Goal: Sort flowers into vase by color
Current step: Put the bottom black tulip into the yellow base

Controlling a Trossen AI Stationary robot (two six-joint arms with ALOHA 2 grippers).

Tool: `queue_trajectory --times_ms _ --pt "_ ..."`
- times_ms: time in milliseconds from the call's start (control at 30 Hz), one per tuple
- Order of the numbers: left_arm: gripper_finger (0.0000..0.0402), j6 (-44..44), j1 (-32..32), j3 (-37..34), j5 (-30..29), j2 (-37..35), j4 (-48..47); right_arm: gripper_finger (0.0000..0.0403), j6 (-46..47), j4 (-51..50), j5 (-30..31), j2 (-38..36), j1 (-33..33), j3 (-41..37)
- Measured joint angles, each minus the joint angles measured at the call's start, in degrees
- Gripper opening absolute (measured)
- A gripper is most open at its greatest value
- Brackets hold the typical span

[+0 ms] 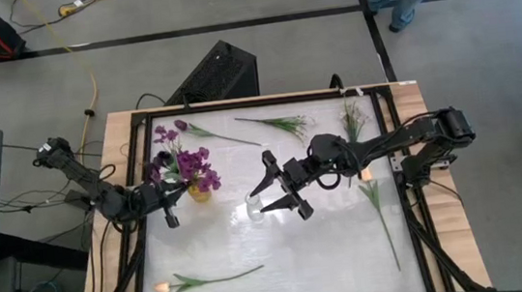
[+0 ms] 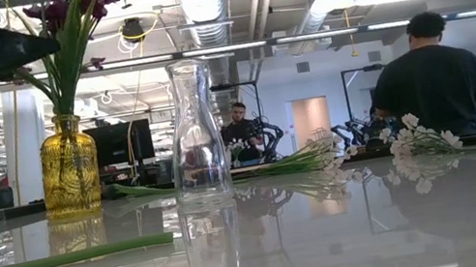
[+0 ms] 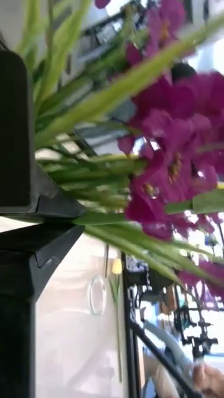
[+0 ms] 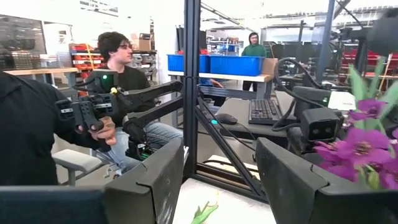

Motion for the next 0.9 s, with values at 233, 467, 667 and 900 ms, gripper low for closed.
queue_trajectory --times_ms 233,467,667,900 --pt "0.0000 -5.9 0.0 0.0 -2.4 0.0 -4.4 0.0225 0.0 -0.8 1.4 0.0 0.0 0.0" --pt "0.0000 -13.1 0.0 0.0 -2.8 0.0 -10.1 0.0225 0.0 -0.9 1.4 0.0 0.0 0.0" --pt "0.0000 -17.6 0.0 0.0 -1.4 0.0 -15.1 0.0225 0.0 -0.9 1.5 0.0 0.0 0.0" --pt "0.0000 -19.3 0.0 0.0 1.0 0.0 -18.2 0.0225 0.0 -0.9 1.5 0.0 0.0 0.0"
